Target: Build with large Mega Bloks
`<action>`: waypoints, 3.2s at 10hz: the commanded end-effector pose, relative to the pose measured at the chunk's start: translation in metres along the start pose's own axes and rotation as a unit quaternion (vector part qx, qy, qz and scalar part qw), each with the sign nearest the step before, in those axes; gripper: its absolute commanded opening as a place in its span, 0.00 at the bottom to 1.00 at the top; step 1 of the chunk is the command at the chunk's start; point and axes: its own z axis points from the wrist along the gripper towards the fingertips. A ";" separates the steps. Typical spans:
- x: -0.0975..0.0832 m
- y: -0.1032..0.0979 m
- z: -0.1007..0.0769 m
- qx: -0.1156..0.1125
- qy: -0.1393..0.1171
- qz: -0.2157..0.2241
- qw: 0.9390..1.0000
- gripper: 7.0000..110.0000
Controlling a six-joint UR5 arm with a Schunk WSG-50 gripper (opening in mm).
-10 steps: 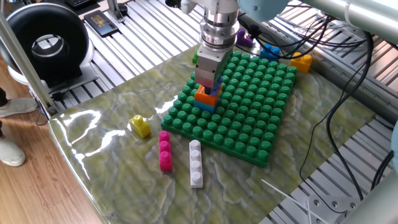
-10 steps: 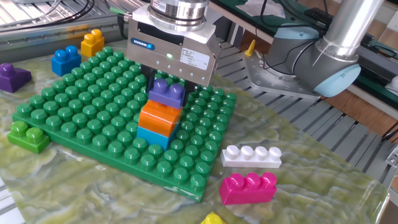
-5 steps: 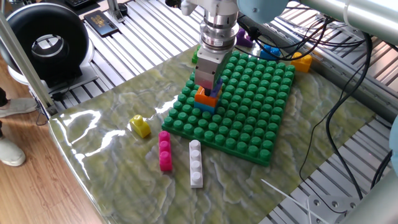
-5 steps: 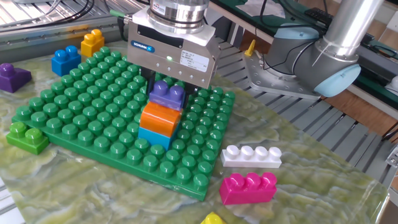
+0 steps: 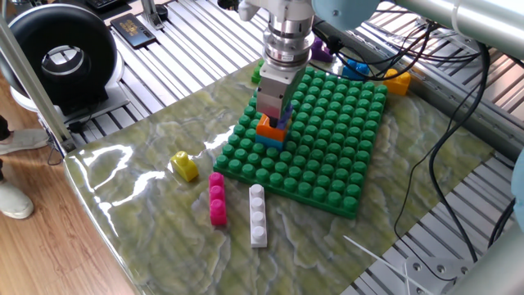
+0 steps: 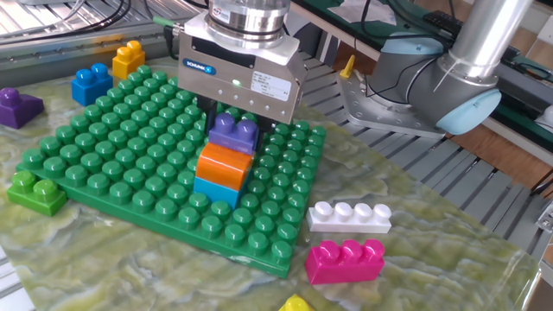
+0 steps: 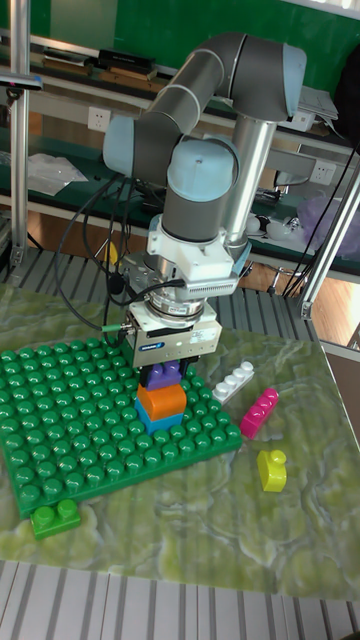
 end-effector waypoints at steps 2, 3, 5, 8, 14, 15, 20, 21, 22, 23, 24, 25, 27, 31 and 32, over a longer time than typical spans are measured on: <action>0.000 0.001 0.001 -0.010 -0.001 0.001 1.000 0.00; 0.000 0.001 0.001 -0.011 0.000 0.001 1.000 0.00; -0.001 0.002 0.002 -0.013 0.000 0.001 1.000 0.00; -0.002 0.003 0.002 -0.014 0.002 0.002 1.000 0.00; -0.003 0.003 0.009 -0.020 0.001 0.010 1.000 0.00; -0.001 0.001 0.010 -0.018 0.003 0.010 1.000 0.00; 0.002 0.011 -0.003 -0.017 0.030 0.002 0.999 0.36; -0.001 0.023 -0.006 -0.030 0.035 -0.014 0.999 0.36; 0.003 0.016 -0.006 -0.023 0.044 -0.036 0.998 0.97; 0.008 0.013 -0.007 -0.019 0.053 -0.039 0.998 0.97; 0.009 0.012 -0.007 -0.015 0.056 -0.036 0.998 0.97; 0.009 0.012 -0.009 -0.014 0.056 -0.034 0.998 0.97; 0.011 0.008 -0.029 -0.003 0.061 -0.034 0.998 0.97; -0.022 -0.013 -0.054 0.045 -0.020 0.048 0.998 0.79; -0.023 -0.017 -0.056 0.050 -0.026 0.068 0.996 0.79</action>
